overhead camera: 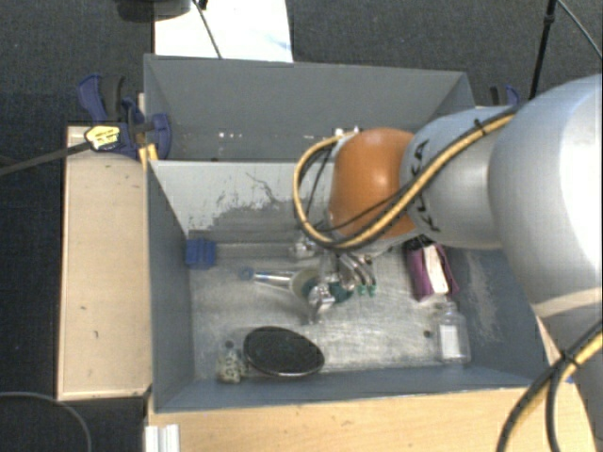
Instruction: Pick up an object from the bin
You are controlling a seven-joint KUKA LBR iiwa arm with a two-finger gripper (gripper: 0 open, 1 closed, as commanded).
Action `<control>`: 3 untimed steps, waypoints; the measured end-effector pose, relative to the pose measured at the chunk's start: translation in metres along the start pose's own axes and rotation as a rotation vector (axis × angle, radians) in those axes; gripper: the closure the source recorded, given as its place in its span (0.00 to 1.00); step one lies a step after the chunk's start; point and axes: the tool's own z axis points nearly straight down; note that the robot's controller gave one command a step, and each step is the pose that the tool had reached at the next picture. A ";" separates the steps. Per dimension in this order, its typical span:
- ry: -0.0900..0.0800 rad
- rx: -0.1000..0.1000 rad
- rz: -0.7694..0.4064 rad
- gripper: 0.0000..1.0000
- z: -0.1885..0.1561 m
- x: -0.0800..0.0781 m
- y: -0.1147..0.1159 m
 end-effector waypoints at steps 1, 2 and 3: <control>0.000 0.002 0.011 0.00 -0.032 -0.005 -0.047; 0.001 0.000 -0.064 0.00 -0.030 -0.006 -0.032; 0.001 -0.001 -0.016 0.00 -0.002 -0.007 -0.036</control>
Offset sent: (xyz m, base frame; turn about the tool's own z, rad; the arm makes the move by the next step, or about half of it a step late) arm 0.0087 -0.0427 0.0293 0.0064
